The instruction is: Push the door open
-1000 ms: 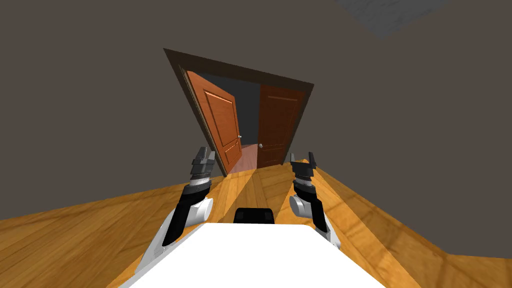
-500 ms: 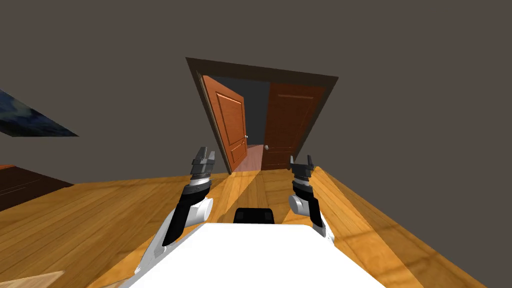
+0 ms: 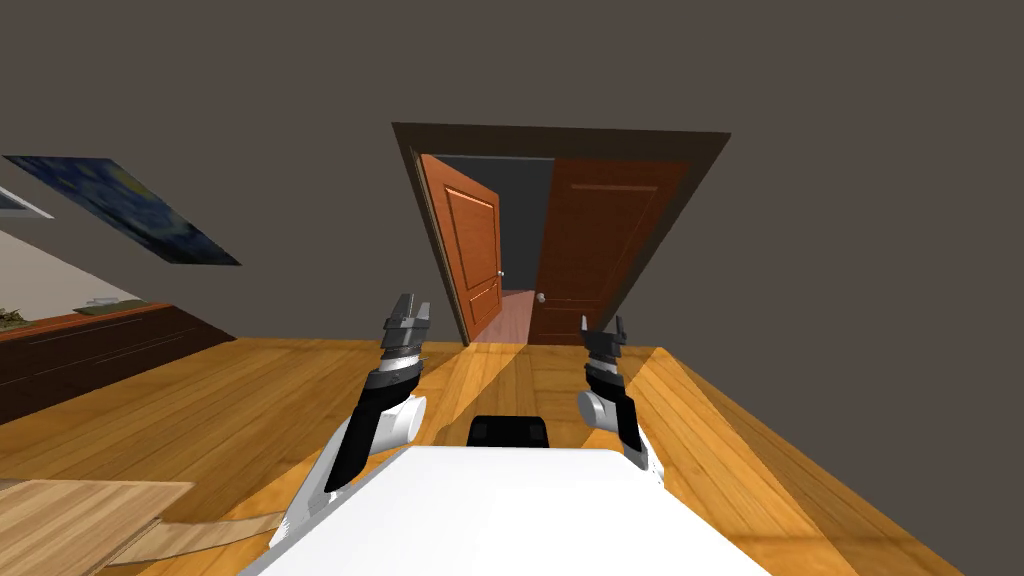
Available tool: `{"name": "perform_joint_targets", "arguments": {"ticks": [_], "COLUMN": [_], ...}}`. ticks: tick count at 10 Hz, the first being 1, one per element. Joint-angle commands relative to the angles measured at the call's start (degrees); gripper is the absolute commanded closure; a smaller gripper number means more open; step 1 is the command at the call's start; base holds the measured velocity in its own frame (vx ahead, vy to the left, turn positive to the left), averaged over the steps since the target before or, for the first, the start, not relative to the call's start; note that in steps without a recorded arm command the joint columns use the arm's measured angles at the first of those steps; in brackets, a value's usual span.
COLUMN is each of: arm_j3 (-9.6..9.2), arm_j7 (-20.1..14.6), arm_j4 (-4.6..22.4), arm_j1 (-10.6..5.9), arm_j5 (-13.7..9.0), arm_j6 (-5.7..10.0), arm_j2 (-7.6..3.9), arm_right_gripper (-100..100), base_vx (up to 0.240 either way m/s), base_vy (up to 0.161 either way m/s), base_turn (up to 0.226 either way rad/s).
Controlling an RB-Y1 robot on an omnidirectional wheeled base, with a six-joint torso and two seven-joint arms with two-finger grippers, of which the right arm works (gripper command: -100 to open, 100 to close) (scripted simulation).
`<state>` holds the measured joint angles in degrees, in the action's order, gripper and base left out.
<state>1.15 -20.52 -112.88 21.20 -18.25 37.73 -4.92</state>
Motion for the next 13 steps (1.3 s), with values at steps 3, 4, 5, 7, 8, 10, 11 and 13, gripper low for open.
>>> {"name": "perform_joint_targets", "arguments": {"ticks": [3, 4, 5, 7, 8, 10, 11, 13], "arm_j3": [0.43, 0.6, 0.77, 1.11, 1.29, 1.63, 1.81, 2.16], "arm_j7": [-2.18, -2.81, -3.45, -4.73, -5.37, -6.67, -7.33, -8.65], "arm_j4": [3.92, 5.11, 6.31, 8.69, 9.89, 12.33, 13.56, 16.02], "arm_j1": [-0.66, -0.93, -1.19, -1.72, -1.99, -2.53, -2.8, -3.35], "arm_j5": [-2.85, -3.7, -4.54, -6.24, -7.08, -8.81, -9.68, -11.43], "arm_j6": [1.67, 2.14, 2.6, 3.52, 3.99, 4.93, 5.41, 6.36], "arm_j2": [-0.26, -0.31, -0.36, -0.46, -0.51, -0.54, -0.54, -0.55], "arm_right_gripper": [-100, -100, -100, -100, -100, -100, -100, -100], "base_vx": [0.064, 0.06, 0.05, 0.05, 0.057, 0.053, 0.046, 0.054], "base_vy": [-0.066, -0.073, -0.072, -0.096, -0.076, -0.079, -0.079, -0.104], "base_turn": [0.217, 0.203, 0.195, 0.21, 0.212, 0.213, 0.207, 0.201]}}
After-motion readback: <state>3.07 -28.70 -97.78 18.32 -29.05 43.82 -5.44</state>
